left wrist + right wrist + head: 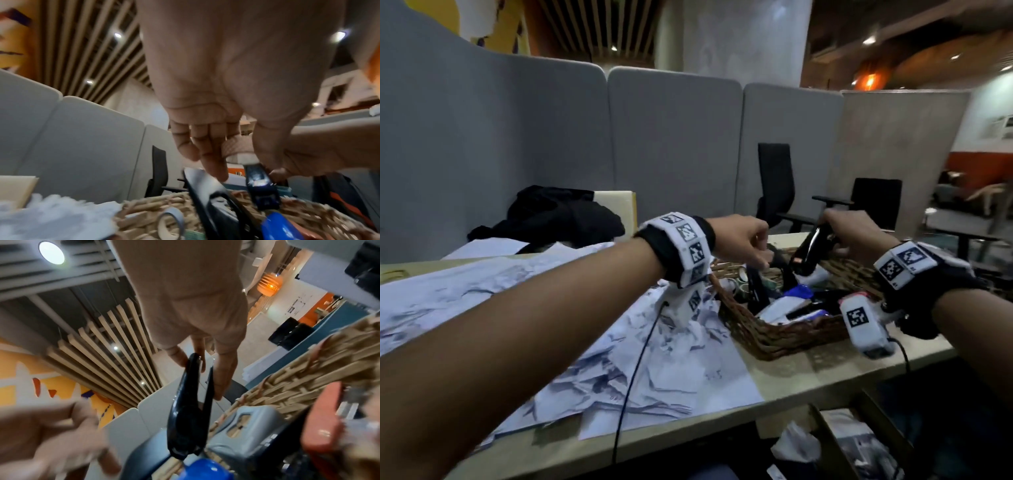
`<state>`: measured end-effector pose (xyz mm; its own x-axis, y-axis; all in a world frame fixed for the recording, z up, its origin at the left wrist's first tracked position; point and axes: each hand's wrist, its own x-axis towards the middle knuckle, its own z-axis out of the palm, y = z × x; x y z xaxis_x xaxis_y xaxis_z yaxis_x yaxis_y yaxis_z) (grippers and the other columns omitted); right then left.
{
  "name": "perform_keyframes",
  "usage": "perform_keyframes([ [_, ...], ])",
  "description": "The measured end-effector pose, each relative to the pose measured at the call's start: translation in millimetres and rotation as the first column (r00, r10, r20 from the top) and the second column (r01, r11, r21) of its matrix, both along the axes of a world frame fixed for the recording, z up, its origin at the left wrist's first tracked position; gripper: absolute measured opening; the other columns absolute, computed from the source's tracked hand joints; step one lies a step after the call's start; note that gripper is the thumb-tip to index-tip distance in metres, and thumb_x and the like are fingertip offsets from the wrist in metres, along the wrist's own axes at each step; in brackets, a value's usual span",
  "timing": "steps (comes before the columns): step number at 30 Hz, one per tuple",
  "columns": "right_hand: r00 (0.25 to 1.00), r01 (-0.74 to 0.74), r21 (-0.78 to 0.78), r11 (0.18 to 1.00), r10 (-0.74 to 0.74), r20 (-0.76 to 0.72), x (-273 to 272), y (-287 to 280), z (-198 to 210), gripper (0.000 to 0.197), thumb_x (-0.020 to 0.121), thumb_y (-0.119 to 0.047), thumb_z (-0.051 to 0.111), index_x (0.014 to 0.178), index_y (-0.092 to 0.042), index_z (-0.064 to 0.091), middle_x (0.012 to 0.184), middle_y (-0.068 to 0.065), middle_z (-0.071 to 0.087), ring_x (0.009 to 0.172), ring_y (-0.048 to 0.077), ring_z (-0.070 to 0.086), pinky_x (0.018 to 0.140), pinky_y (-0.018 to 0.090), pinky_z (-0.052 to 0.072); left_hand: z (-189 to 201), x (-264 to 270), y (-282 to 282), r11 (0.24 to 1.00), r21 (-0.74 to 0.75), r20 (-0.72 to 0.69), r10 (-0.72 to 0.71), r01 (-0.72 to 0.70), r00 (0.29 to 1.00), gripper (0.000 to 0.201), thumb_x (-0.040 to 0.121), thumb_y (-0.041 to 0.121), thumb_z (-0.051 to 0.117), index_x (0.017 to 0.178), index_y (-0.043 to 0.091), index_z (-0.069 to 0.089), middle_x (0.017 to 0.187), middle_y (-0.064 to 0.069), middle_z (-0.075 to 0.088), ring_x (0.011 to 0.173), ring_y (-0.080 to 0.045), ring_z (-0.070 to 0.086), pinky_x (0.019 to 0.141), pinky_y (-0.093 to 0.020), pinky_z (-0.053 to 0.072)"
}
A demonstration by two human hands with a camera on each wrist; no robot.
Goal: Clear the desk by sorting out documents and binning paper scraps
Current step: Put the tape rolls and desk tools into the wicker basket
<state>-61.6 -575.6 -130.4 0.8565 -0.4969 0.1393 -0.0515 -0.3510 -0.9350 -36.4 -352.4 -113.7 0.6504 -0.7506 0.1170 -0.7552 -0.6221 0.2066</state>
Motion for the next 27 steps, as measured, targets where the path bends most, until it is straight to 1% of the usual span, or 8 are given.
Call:
perform_keyframes([
  [5, 0.985, 0.018, -0.111, 0.994, -0.036, -0.167, 1, -21, -24, 0.02, 0.095, -0.017, 0.048, 0.075, -0.014, 0.05, 0.071, 0.005, 0.052, 0.057, 0.018, 0.05, 0.049, 0.028, 0.041, -11, -6, -57, 0.999, -0.008, 0.076, -0.053, 0.054, 0.996, 0.027, 0.09, 0.033, 0.064, 0.102, 0.013, 0.05, 0.101, -0.005, 0.057, 0.088, -0.02, 0.049, 0.068, -0.028, 0.034],
  [8, 0.952, -0.048, -0.175, 0.983, -0.007, -0.304, -1, -32, -31, 0.012, 0.094, -0.005, 0.046, 0.086, -0.004, 0.054, 0.083, 0.017, 0.055, 0.071, 0.029, 0.054, 0.062, 0.036, 0.046, -16, -4, -77, 0.998, -0.011, 0.076, -0.06, 0.061, 0.995, 0.022, 0.089, 0.026, 0.064, 0.098, 0.012, 0.051, 0.098, -0.007, 0.058, 0.086, -0.02, 0.049, 0.067, -0.026, 0.034],
  [12, 0.886, -0.143, -0.203, 0.969, 0.034, -0.463, -3, -41, -32, 0.017, 0.09, -0.008, 0.054, 0.101, 0.004, 0.06, 0.078, 0.016, 0.058, 0.062, 0.026, 0.058, 0.052, 0.031, 0.05, -28, 3, -93, 0.998, 0.05, 0.068, -0.049, 0.045, 0.996, 0.022, 0.089, 0.028, 0.065, 0.095, 0.011, 0.051, 0.096, -0.008, 0.056, 0.085, -0.021, 0.049, 0.06, -0.029, 0.033],
  [16, 0.936, -0.059, -0.622, 0.781, -0.174, -0.307, 2, -38, -12, 0.028, 0.098, -0.016, 0.045, 0.111, 0.003, 0.062, 0.101, 0.021, 0.061, 0.083, 0.026, 0.053, 0.068, 0.027, 0.042, -26, 8, -86, 0.999, -0.01, 0.032, -0.038, 0.038, 0.999, 0.04, 0.086, 0.037, 0.07, 0.113, 0.01, 0.057, 0.114, -0.006, 0.059, 0.099, -0.022, 0.055, 0.068, -0.027, 0.039],
  [18, 0.968, -0.017, -0.612, 0.79, -0.141, -0.209, 8, -32, -2, 0.028, 0.094, -0.016, 0.05, 0.109, 0.001, 0.067, 0.105, 0.023, 0.065, 0.09, 0.032, 0.061, 0.074, 0.035, 0.049, -17, 13, -73, 0.999, -0.036, 0.044, -0.014, 0.015, 0.999, 0.039, 0.086, 0.037, 0.07, 0.115, 0.012, 0.061, 0.122, -0.005, 0.059, 0.109, -0.021, 0.055, 0.081, -0.027, 0.041],
  [21, 0.933, -0.225, -0.578, 0.784, 0.002, -0.359, 9, -9, 9, 0.019, 0.089, -0.01, 0.059, 0.097, 0.001, 0.072, 0.09, 0.02, 0.069, 0.079, 0.031, 0.064, 0.07, 0.04, 0.054, -4, 24, -46, 0.998, -0.045, 0.078, 0.036, -0.032, 0.996, 0.031, 0.087, 0.035, 0.069, 0.108, 0.012, 0.067, 0.114, -0.004, 0.066, 0.107, -0.021, 0.059, 0.086, -0.029, 0.045],
  [24, 0.831, -0.449, -0.604, 0.659, 0.058, -0.554, 5, 10, 6, 0.016, 0.085, -0.01, 0.063, 0.09, -0.003, 0.076, 0.085, 0.011, 0.075, 0.072, 0.023, 0.069, 0.065, 0.033, 0.056, 0, 35, -21, 0.994, -0.065, 0.076, 0.092, -0.087, 0.993, 0.029, 0.088, 0.034, 0.068, 0.106, 0.011, 0.068, 0.11, -0.005, 0.068, 0.103, -0.022, 0.061, 0.088, -0.033, 0.048],
  [27, 0.897, -0.375, -0.733, 0.568, 0.022, -0.442, 7, 28, 0, 0.018, 0.083, -0.011, 0.057, 0.083, -0.006, 0.074, 0.079, 0.01, 0.074, 0.074, 0.025, 0.071, 0.067, 0.033, 0.059, 2, 37, 7, 0.988, -0.071, 0.043, 0.137, -0.134, 0.99, 0.03, 0.088, 0.037, 0.068, 0.104, 0.012, 0.068, 0.107, -0.003, 0.069, 0.101, -0.02, 0.061, 0.091, -0.033, 0.049],
])
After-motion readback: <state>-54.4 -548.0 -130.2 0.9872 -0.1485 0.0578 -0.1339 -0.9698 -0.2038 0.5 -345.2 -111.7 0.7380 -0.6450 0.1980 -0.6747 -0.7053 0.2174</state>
